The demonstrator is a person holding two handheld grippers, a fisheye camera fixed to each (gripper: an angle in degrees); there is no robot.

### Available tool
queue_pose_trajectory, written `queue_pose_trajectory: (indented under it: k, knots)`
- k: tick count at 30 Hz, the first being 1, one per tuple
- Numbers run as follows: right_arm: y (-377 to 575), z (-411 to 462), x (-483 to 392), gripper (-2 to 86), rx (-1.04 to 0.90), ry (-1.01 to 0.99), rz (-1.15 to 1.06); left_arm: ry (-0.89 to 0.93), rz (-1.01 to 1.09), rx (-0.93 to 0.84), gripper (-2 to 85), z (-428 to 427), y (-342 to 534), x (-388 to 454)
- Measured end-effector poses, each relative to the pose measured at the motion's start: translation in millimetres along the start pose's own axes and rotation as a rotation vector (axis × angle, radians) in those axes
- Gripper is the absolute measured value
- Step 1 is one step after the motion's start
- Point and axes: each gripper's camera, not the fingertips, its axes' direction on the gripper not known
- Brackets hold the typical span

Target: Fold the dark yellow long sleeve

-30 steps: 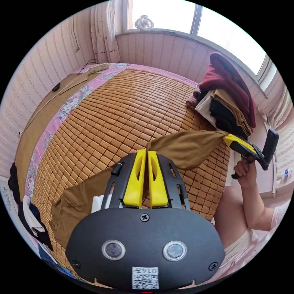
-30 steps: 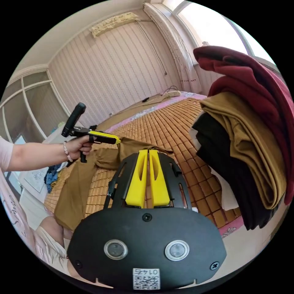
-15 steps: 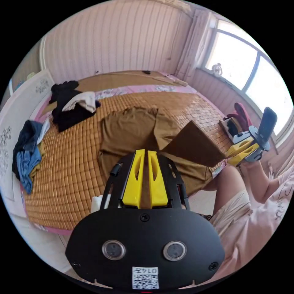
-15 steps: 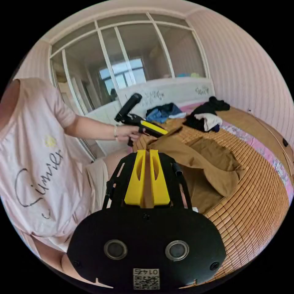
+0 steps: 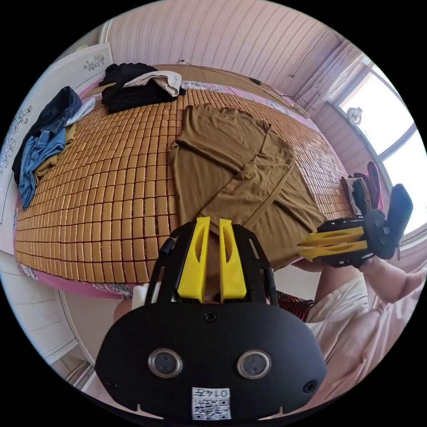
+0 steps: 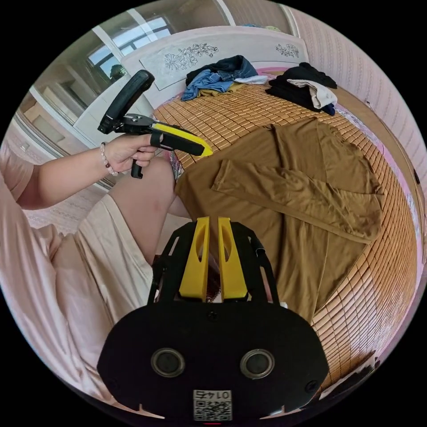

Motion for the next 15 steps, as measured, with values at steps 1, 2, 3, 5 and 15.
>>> queue_pose_trajectory:
  k: [1,2,3,5,15]
  knots:
    - [-21.2,6.3,-6.6,4.7,-0.017,0.030,-0.033,0.000,-0.012,-0.024,5.2,6.8,-9.2,-6.2]
    - [-41.6,14.0,-11.3,5.7,-0.038,0.052,-0.059,-0.002,-0.025,-0.046,5.7,13.1,-16.6,-11.5]
    - [-51.4,18.2,-12.6,6.5,-0.048,0.063,-0.064,-0.001,-0.031,-0.057,5.9,16.1,-19.7,-13.7]
    - [-85.7,35.6,-13.8,9.3,-0.102,0.102,-0.074,0.000,-0.050,-0.113,6.0,25.3,-28.6,-19.7]
    - [-134.5,3.6,12.1,1.7,-0.126,0.094,0.015,0.032,0.069,-0.123,-0.8,-5.8,-33.4,-17.6]
